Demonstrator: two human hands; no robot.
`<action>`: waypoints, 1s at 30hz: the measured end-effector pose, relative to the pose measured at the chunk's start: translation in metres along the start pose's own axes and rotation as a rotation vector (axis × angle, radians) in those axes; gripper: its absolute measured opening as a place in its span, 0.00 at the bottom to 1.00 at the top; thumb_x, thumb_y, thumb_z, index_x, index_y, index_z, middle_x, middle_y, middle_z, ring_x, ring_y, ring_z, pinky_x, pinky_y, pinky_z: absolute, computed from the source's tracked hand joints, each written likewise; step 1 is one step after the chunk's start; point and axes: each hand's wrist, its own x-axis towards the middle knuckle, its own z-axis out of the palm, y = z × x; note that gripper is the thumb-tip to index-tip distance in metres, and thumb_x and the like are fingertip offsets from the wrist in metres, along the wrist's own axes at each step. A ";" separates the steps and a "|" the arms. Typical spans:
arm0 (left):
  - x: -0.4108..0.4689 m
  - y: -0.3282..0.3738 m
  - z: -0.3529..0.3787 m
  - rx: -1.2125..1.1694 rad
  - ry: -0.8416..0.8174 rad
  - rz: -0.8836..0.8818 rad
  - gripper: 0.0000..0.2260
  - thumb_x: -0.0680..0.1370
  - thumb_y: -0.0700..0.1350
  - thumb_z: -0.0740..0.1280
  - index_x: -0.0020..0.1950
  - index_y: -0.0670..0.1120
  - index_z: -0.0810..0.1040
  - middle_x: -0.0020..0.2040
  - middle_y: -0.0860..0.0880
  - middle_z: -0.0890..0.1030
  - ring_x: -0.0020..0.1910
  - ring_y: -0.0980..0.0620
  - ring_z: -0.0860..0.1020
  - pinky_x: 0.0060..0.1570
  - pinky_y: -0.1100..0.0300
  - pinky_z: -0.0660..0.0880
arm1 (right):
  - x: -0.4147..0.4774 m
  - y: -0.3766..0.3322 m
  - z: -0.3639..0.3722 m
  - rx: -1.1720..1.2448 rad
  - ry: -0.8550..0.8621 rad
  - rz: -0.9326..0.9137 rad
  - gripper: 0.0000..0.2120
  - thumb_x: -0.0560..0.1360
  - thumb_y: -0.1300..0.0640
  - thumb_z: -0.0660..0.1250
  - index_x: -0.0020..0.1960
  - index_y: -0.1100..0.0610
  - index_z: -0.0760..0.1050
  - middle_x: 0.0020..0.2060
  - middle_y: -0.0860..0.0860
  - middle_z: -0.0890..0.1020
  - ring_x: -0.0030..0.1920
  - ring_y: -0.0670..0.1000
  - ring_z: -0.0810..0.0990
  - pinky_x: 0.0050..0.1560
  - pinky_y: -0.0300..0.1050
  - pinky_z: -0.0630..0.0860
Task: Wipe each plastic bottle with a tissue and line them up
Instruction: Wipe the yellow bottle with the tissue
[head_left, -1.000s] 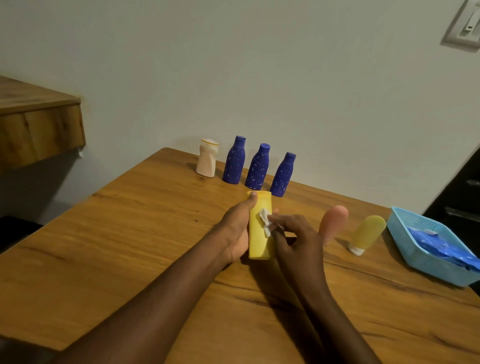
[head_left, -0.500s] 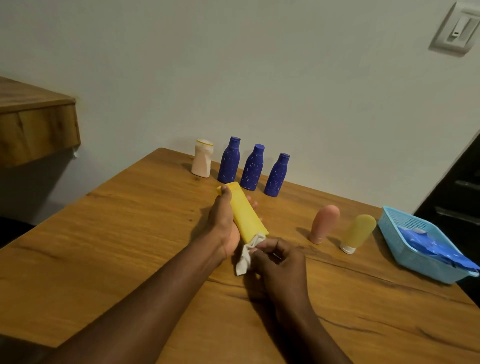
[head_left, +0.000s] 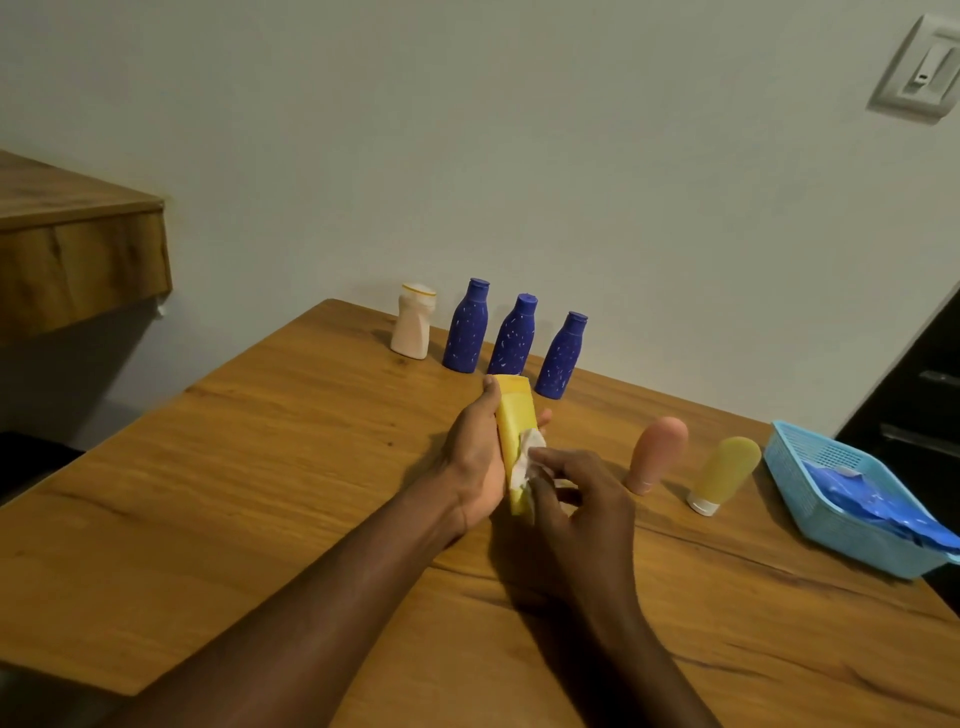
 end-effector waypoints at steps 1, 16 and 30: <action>0.000 0.000 0.000 0.005 -0.012 -0.018 0.28 0.84 0.64 0.54 0.74 0.47 0.70 0.62 0.42 0.84 0.61 0.43 0.81 0.60 0.43 0.77 | 0.001 0.000 0.002 -0.032 -0.021 -0.049 0.15 0.75 0.65 0.70 0.57 0.48 0.81 0.53 0.43 0.81 0.54 0.39 0.78 0.53 0.35 0.78; -0.006 -0.007 0.005 0.501 -0.214 0.247 0.22 0.84 0.64 0.54 0.74 0.57 0.71 0.63 0.56 0.81 0.62 0.58 0.78 0.65 0.53 0.75 | 0.077 -0.013 -0.005 -0.009 0.174 -0.204 0.11 0.75 0.69 0.68 0.53 0.57 0.81 0.47 0.49 0.81 0.48 0.48 0.80 0.46 0.47 0.80; -0.019 -0.006 0.008 0.780 -0.327 0.437 0.22 0.85 0.58 0.54 0.80 0.60 0.60 0.68 0.66 0.65 0.68 0.66 0.64 0.64 0.64 0.64 | 0.075 -0.005 -0.036 -0.120 0.052 -0.191 0.14 0.74 0.71 0.69 0.56 0.58 0.81 0.50 0.49 0.81 0.52 0.51 0.80 0.49 0.38 0.77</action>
